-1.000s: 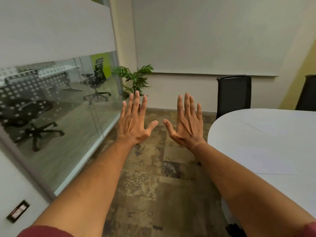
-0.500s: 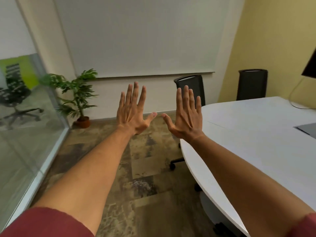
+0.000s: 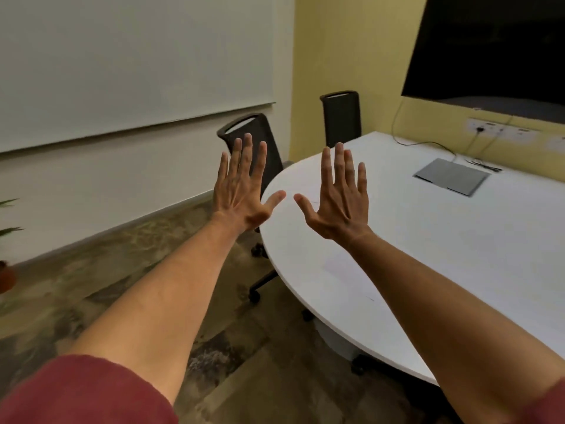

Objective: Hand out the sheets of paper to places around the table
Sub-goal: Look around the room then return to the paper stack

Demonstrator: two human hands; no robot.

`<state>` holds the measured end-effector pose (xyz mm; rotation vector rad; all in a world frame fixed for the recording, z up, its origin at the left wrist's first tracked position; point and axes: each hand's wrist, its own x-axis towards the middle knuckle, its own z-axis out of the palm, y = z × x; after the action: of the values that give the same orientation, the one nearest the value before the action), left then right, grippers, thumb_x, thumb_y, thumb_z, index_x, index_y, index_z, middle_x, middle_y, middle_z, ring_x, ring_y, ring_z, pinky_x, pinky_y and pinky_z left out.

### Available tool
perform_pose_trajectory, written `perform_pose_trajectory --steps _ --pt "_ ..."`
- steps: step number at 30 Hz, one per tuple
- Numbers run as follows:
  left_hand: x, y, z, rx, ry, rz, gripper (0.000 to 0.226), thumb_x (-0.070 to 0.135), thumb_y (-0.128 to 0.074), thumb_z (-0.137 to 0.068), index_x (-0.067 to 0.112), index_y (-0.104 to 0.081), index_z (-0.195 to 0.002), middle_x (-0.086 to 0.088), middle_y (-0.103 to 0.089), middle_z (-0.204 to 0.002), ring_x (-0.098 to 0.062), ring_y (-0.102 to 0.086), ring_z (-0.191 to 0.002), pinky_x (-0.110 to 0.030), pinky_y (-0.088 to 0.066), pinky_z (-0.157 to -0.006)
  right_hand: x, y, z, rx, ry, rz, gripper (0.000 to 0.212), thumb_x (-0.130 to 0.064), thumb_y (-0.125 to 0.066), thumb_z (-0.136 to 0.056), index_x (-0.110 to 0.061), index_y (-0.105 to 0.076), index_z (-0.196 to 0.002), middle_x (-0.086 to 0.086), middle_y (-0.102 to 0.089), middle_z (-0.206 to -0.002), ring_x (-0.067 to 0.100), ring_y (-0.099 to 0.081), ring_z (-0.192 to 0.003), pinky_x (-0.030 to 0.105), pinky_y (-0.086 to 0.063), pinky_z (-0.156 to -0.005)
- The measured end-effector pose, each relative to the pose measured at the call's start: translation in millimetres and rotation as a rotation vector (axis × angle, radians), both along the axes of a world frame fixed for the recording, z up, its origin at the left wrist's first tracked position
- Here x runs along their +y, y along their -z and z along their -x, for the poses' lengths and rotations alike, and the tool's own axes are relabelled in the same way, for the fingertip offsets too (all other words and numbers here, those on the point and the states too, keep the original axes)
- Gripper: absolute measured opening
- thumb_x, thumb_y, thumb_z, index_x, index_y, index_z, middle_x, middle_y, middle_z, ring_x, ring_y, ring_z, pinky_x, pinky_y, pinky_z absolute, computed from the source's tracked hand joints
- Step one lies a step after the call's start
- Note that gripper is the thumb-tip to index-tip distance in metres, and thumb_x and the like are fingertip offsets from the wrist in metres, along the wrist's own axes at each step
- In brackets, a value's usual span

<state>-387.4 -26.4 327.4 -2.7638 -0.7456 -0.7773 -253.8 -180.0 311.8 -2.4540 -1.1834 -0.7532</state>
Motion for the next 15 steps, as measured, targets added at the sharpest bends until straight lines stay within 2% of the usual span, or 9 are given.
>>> perform_pose_trajectory --steps 15 --pt "41 44 -226 0.125 0.294 0.005 0.096 0.074 -0.023 -0.089 0.017 0.02 -0.153 -0.014 0.024 -0.161 -0.029 0.021 -0.149 -0.051 0.005 -0.121 3 41 -169 0.084 0.33 0.029 0.099 -0.074 -0.028 -0.086 -0.012 0.007 -0.156 0.015 0.009 -0.164 0.031 0.008 -0.151 0.053 -0.001 -0.121"
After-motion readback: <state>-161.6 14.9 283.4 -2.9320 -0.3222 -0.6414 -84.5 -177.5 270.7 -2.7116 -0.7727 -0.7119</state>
